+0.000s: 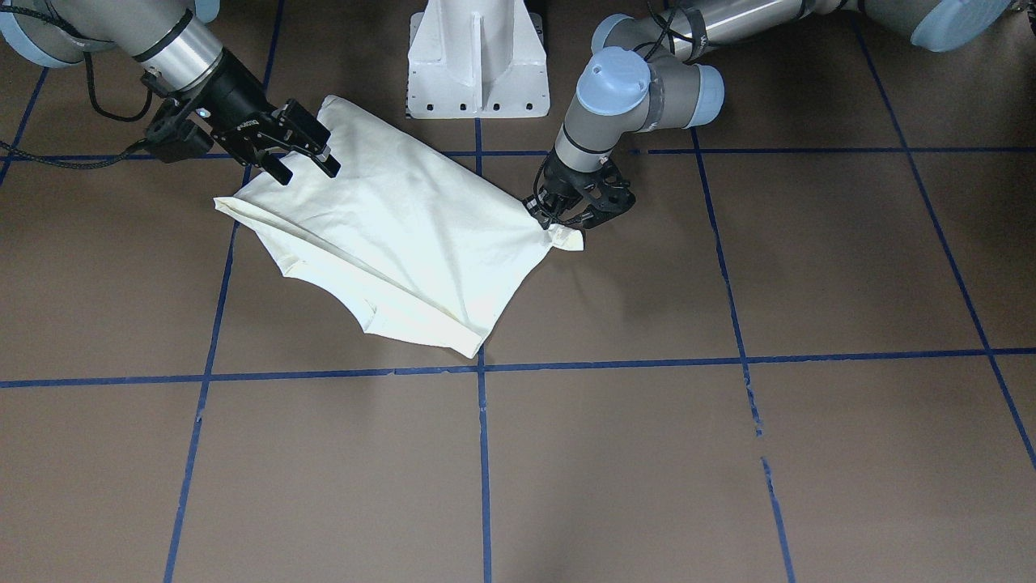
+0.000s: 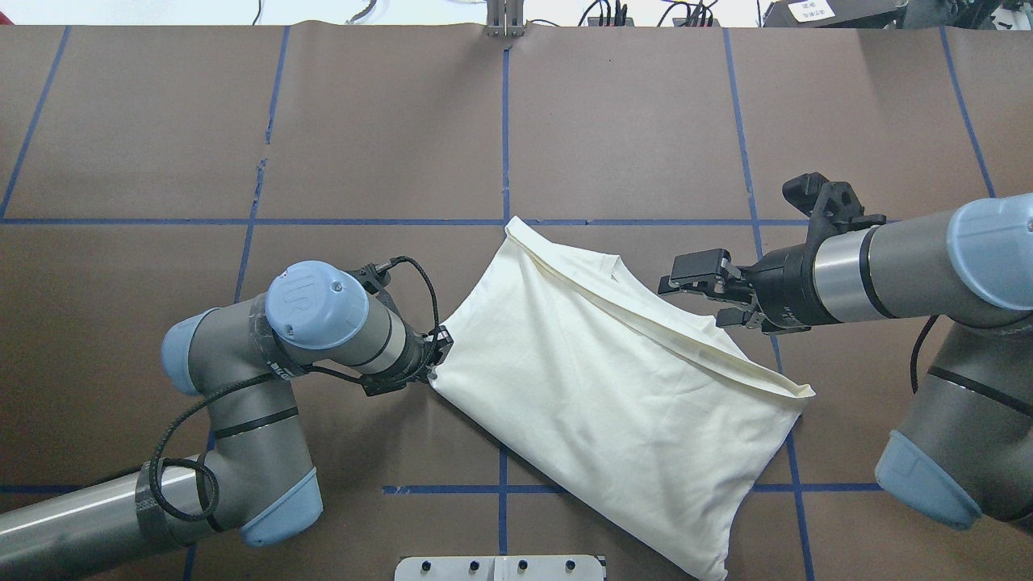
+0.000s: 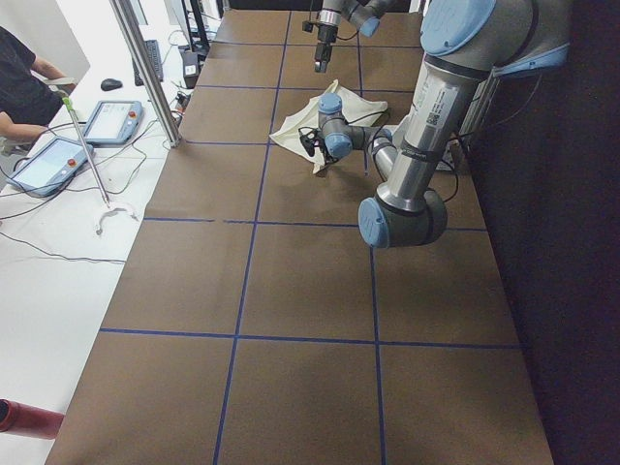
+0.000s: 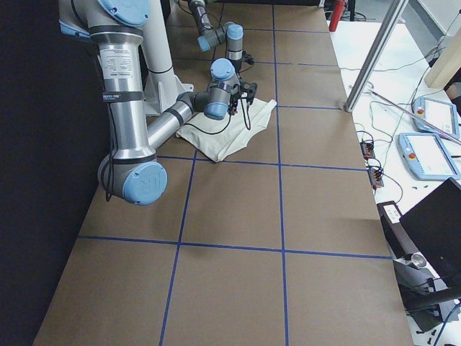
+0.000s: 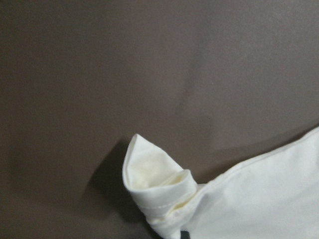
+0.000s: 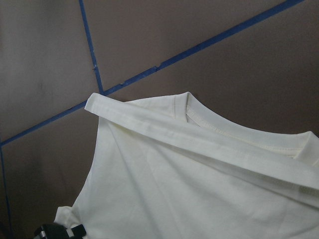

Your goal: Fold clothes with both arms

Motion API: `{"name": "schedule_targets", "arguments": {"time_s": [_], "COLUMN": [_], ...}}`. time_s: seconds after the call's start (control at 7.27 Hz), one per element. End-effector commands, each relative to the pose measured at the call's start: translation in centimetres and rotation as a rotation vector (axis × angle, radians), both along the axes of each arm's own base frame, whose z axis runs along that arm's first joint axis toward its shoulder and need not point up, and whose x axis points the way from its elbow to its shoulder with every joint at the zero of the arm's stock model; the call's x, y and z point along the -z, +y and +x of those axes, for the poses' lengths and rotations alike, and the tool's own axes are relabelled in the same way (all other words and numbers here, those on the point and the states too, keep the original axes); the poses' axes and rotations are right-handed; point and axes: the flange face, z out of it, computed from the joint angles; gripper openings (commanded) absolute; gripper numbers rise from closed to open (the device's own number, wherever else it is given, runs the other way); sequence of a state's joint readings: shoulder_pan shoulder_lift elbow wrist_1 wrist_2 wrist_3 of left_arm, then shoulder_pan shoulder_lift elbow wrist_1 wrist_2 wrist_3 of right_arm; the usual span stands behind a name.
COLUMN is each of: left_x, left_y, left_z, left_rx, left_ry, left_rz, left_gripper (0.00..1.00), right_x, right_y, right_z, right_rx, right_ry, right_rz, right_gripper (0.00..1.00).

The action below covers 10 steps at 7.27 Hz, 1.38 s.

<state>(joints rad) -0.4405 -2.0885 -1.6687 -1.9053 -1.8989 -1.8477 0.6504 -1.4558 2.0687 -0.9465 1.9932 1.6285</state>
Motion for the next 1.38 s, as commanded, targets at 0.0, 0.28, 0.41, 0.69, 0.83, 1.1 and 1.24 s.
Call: {"name": "schedule_targets", "arguments": {"time_s": [0.0,0.28,0.41,0.69,0.83,1.1,1.24], "left_x": [0.9,1.9,2.3,3.0,1.9,2.7,3.0], "left_y": [-4.2,-11.7,-16.1,-26.0,-29.9,-33.0,-32.8], "left_z": [-2.8,-3.9,-4.0,-5.8,-6.3,-5.1,-4.8], "left_rx": [0.06,0.11,0.125,0.17,0.172,0.248,0.247], "left_ry": [0.009,-0.02,-0.048,-0.129,-0.144,-0.114,-0.104], "left_rz": [0.027,0.086,0.124,0.234,0.311,0.442,0.45], "left_gripper": [0.0,0.0,0.0,0.0,0.0,0.0,0.0], "right_x": [-0.6,-1.2,-1.5,-2.0,-2.8,-3.0,-3.2], "right_y": [-0.2,-0.5,-0.6,-0.7,-1.0,-1.7,-1.8], "right_z": [-0.3,-0.5,-0.6,-0.9,-1.6,-2.3,-2.4], "right_rx": [0.0,0.002,0.0,-0.001,0.002,0.003,0.002], "right_ry": [0.011,0.019,0.024,0.033,0.048,0.053,0.059], "right_rz": [-0.007,-0.013,-0.016,-0.022,-0.031,-0.029,-0.03], "right_gripper": [1.0,1.0,1.0,1.0,1.0,1.0,1.0]}}
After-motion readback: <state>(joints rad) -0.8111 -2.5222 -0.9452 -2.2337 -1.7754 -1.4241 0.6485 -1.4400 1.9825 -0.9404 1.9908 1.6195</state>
